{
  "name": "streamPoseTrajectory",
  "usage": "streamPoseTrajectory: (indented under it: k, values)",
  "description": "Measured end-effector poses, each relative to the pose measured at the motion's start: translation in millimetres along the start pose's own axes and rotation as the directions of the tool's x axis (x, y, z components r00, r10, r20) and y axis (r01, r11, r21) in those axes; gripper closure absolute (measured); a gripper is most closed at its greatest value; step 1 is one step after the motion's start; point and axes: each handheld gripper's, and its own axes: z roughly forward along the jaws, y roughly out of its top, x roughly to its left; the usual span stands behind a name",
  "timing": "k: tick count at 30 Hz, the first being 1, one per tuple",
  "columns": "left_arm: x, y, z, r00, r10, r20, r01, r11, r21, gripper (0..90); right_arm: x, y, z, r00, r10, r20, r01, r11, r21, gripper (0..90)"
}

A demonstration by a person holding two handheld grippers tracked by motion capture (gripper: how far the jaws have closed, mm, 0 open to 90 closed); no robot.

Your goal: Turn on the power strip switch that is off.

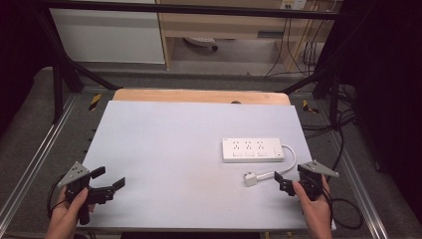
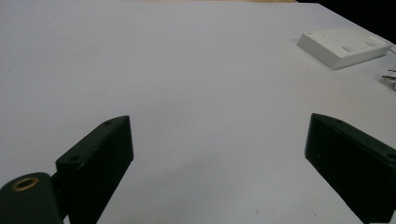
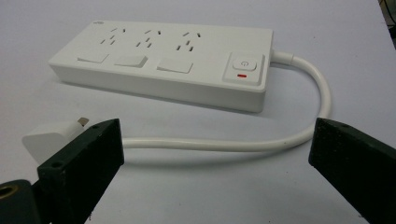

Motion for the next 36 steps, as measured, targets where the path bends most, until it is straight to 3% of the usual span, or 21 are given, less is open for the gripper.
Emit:
streamPoseTrajectory:
  k: [8,14,26,36]
  values:
    - [-2.6,0.4,2.0,0.9999,0.008,0.014,-0.008,0.9999,0.015,7.0,-0.7,1.5,-5.5,1.0000,-0.007,0.002,0.007,1.0000,-0.007,3.4]
    - [-2.8,-0.5,3.7,0.9997,0.009,0.022,-0.009,0.9994,0.034,7.0,1.9,7.1,-9.1,0.9994,-0.004,0.033,0.003,0.9999,0.016,3.7]
    - [-3.3,-0.7,5.2,0.9995,0.013,0.028,-0.014,0.9986,0.050,7.2,9.5,10.9,-8.8,0.9997,-0.018,0.016,0.018,0.9998,0.010,3.8]
    - [-4.3,-0.5,6.1,0.9996,0.012,0.027,-0.013,0.9984,0.055,7.0,12.8,14.3,-11.7,0.9998,-0.021,0.002,0.021,0.9994,-0.028,3.7]
